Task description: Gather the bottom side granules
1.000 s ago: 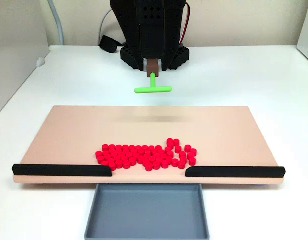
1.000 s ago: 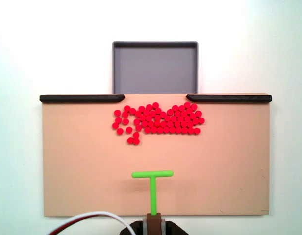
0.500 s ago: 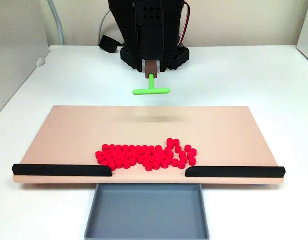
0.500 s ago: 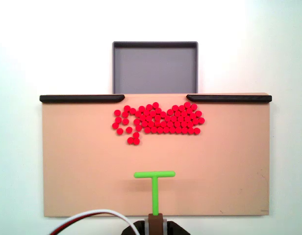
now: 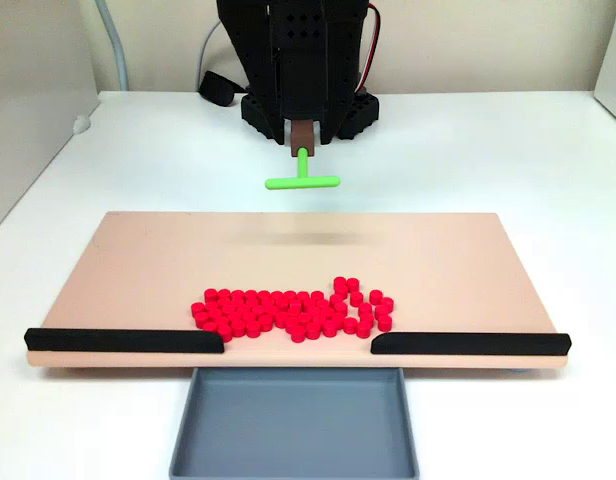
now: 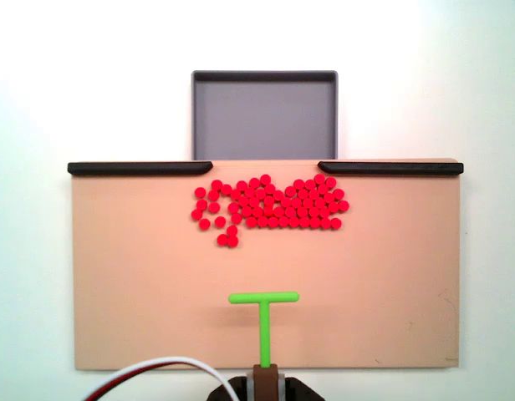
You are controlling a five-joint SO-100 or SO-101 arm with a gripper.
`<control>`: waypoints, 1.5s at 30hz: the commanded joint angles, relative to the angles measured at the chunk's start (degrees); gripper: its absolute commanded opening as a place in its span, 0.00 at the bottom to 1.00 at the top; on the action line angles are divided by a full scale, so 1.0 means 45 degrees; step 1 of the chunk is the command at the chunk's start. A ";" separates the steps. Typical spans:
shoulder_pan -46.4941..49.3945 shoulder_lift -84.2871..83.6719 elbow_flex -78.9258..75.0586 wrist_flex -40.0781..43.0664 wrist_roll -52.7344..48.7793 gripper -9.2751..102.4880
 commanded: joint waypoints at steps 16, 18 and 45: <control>0.0000 0.0117 -0.0020 -0.0059 0.0176 0.08; 0.0039 0.0117 -0.0020 -0.0059 0.0176 0.08; -0.0332 -0.0313 0.0000 -0.0078 0.0645 0.08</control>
